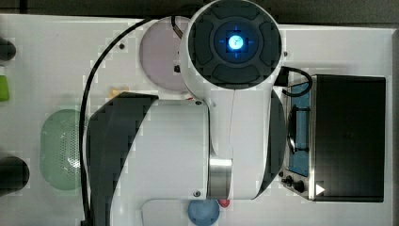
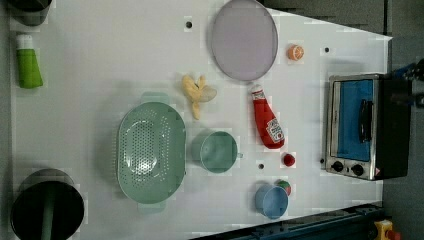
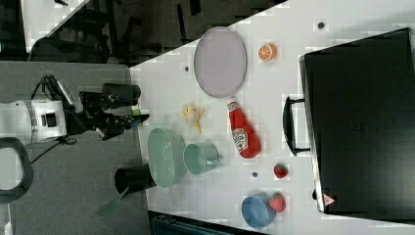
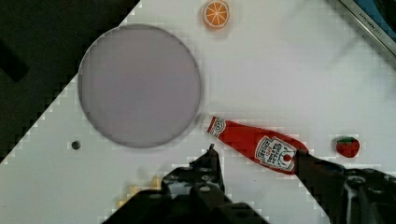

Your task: Pick Ketchup from the table and place it in strainer.

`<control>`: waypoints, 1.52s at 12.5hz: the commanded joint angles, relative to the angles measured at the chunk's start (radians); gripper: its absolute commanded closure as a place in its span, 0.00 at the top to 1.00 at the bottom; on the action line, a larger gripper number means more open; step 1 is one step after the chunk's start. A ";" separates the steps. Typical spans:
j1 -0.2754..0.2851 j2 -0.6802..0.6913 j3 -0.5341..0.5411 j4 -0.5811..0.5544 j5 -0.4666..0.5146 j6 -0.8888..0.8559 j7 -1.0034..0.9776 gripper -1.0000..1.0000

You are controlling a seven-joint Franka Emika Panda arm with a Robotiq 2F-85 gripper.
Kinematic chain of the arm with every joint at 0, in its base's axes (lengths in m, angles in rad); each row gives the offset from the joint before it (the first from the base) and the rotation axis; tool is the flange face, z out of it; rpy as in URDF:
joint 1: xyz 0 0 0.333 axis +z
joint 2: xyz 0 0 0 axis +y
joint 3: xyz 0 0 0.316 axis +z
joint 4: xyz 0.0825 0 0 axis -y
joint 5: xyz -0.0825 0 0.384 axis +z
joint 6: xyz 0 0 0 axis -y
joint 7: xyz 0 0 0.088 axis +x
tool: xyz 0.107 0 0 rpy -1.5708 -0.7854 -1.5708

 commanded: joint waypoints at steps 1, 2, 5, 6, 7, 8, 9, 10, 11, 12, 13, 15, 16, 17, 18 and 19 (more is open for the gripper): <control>-0.104 -0.269 0.060 -0.149 0.001 -0.165 -0.009 0.79; -0.104 -0.266 0.061 -0.151 0.001 -0.165 -0.009 0.90; -0.104 -0.237 0.069 -0.180 0.001 -0.164 -0.011 1.00; -0.103 -0.221 0.073 -0.198 0.001 -0.163 -0.011 1.00; -0.103 -0.202 0.078 -0.218 0.001 -0.154 -0.011 1.00; -0.103 -0.180 0.083 -0.240 0.001 -0.128 -0.012 1.00; -0.102 -0.156 0.089 -0.261 0.001 -0.090 -0.027 1.00; -0.102 -0.130 0.095 -0.282 0.001 -0.043 -0.071 1.00; -0.102 -0.105 0.100 -0.302 0.001 0.006 -0.147 1.00; -0.102 -0.080 0.103 -0.323 0.001 0.058 -0.245 1.00; -0.102 -0.056 0.105 -0.344 0.001 0.113 -0.362 1.00; -0.103 -0.014 0.104 -0.388 0.001 0.220 -0.593 1.00; -0.103 0.004 0.104 -0.411 0.001 0.272 -0.696 1.00; -0.103 0.022 0.104 -0.432 0.001 0.323 -0.788 1.00; -0.103 0.036 0.102 -0.455 0.001 0.372 -0.876 1.00; -0.104 0.050 0.102 -0.479 0.001 0.423 -0.952 1.00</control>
